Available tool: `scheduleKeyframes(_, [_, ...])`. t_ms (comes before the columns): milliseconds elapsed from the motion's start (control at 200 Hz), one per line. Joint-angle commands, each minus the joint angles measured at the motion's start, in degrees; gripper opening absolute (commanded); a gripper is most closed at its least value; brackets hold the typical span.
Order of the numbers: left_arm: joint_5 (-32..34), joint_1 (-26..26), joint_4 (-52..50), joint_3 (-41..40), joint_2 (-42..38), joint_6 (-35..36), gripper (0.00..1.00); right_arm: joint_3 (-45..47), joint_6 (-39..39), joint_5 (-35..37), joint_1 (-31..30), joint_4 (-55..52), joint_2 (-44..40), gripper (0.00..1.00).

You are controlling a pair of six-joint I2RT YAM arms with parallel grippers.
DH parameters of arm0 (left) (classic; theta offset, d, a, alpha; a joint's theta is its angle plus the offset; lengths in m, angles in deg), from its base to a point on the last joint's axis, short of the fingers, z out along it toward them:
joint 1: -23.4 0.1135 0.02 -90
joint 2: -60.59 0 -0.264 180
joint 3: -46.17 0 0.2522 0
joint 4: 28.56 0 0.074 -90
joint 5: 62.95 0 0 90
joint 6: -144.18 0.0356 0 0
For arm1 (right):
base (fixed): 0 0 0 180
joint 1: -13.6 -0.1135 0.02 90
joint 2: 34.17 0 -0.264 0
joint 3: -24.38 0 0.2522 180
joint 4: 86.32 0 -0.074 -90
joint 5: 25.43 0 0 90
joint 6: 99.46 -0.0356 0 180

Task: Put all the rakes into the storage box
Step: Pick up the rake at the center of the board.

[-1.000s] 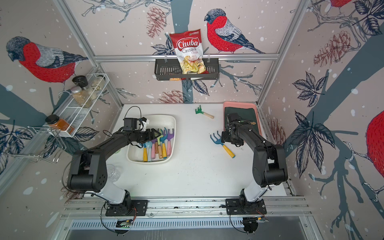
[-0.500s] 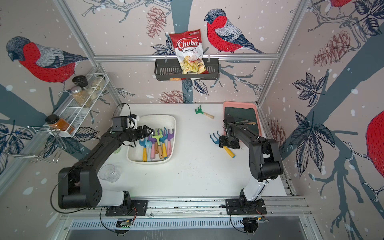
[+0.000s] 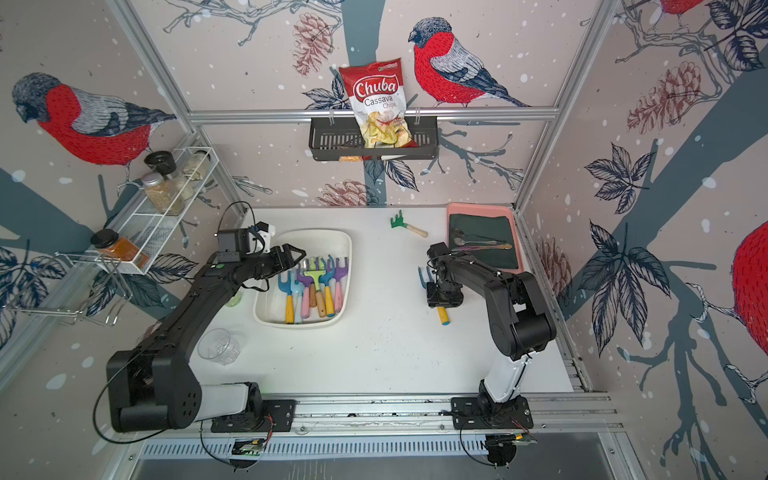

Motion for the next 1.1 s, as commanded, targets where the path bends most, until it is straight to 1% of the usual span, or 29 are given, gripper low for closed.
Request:
scheduleKeyframes(0, [-2.65, -0.51, 4.16, -0.74, -1.13, -3.99, 0.78, 0.58, -1.09, 0.96, -0.68, 0.64, 0.18, 0.40])
scheduleKeyframes(75, [-2.68, -2.44, 6.30, -1.60, -1.55, -5.40, 0.78, 0.70, -0.83, 1.12, -0.65, 0.74, 0.28, 0.34])
scheduleKeyframes(140, [-3.03, -4.77, 8.92, -2.64, -1.46, -7.05, 0.78, 0.48, -0.13, 0.11, -0.68, 0.76, 0.27, 0.23])
scheduleKeyframes(200, [-4.23, -6.99, 13.04, -4.18, -0.87, -10.03, 0.78, -0.20, -0.10, -0.78, -0.99, 0.42, -0.01, 0.19])
scheduleKeyframes(295, [-5.06, -10.48, 20.12, -6.48, -0.21, -15.19, 0.78, -1.78, -0.35, -2.46, -2.53, 0.26, -2.01, 0.16])
scheduleKeyframes(435, [-4.82, -16.67, 27.90, -6.98, 1.85, -20.86, 0.78, -5.96, -2.10, -8.27, -5.23, 0.23, -4.88, 0.15])
scheduleKeyframes(555, [-3.20, -21.53, 29.89, -5.25, 5.12, -21.83, 0.77, -11.68, -4.46, -12.31, -8.40, 0.23, -4.87, 0.15])
scheduleKeyframes(640, [-3.04, -23.38, 32.06, -4.59, 7.32, -22.90, 0.76, -15.77, -6.04, -14.50, -11.19, 0.10, -3.64, 0.16])
scheduleKeyframes(765, [-2.55, -24.75, 32.73, -2.96, 9.87, -22.93, 0.74, -21.33, -7.16, -15.60, -15.25, -0.86, -1.49, 0.16])
scheduleKeyframes(870, [-2.11, -24.98, 32.42, -1.82, 11.30, -22.48, 0.73, -24.31, -7.85, -15.83, -17.65, -1.33, -0.21, 0.16])
scheduleKeyframes(1011, [-1.91, -24.98, 32.46, -1.26, 13.13, -21.93, 0.72, -25.50, -8.43, -15.86, -20.13, -1.58, 0.59, 0.16])
scheduleKeyframes(1096, [-2.15, -24.98, 33.17, -1.16, 14.11, -22.12, 0.68, -25.56, -8.61, -16.60, -21.44, -1.45, 0.67, 0.16])
